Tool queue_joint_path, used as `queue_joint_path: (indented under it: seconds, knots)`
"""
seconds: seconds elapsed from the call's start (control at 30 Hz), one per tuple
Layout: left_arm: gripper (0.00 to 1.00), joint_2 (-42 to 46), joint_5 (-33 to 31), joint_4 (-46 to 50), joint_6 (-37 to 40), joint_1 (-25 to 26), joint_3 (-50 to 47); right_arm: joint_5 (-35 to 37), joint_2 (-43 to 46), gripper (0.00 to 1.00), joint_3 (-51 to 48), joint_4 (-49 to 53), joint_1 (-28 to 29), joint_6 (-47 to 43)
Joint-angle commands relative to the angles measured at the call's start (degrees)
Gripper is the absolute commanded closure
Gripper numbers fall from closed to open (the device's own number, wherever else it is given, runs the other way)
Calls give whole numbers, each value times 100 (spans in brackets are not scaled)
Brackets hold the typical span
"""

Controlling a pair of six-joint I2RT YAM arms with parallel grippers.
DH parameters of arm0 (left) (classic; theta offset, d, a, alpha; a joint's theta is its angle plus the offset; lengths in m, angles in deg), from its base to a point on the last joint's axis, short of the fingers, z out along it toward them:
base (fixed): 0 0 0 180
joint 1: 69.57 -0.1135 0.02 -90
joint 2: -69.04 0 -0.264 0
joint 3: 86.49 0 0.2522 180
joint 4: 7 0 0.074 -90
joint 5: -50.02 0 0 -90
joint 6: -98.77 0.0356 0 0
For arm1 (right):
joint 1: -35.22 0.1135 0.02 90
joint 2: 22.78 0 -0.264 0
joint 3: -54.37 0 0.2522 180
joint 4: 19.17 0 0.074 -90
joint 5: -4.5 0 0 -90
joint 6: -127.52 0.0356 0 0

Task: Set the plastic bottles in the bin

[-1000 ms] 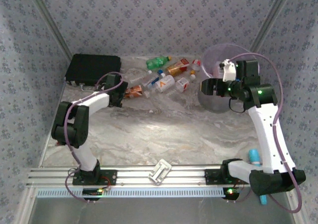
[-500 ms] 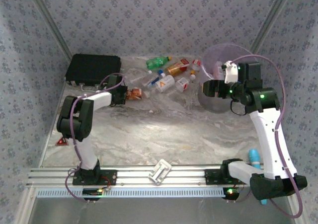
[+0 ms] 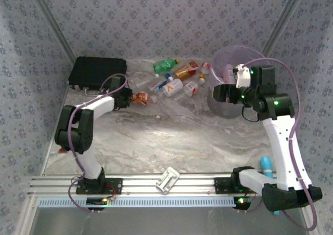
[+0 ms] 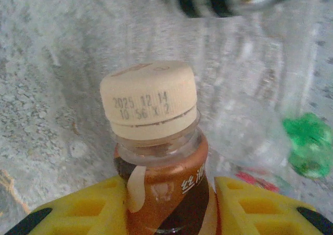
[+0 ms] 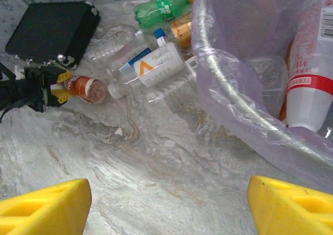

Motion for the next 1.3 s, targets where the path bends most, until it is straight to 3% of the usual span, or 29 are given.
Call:
queue_joint_path:
  seconds: [0.0,0.1,0.23,0.4,0.5,0.63,0.83,1.27]
  knots:
    - [72,656,-97,325,537,13,-207,-204,43,21,35,-53,179,-69]
    - [72,1175,218,485,1115,41,-379,-170,5,21,188,-9,434,-70]
    - [83,1854,695,739,2064,40,-527,-316,-150,22,280,-195,886,35]
    - [86,2697,2229,-231,2650,55,-1141,-1,-645,23,165,-874,1817,288]
    - [92,3081,2783,-876,2653,108,-1524,-347,-934,23,-23,-1463,2054,500]
    - [100,3510,2991,-1112,2784,332,-1756,-629,-1524,23,-44,-1842,2463,684]
    - [100,3637,3261,-1886,2549,567,-2100,-1516,-2287,21,-115,-2728,2556,1167]
    - [100,3466,3291,-2406,2703,708,-2161,-2419,-3245,18,63,-2949,3116,1524]
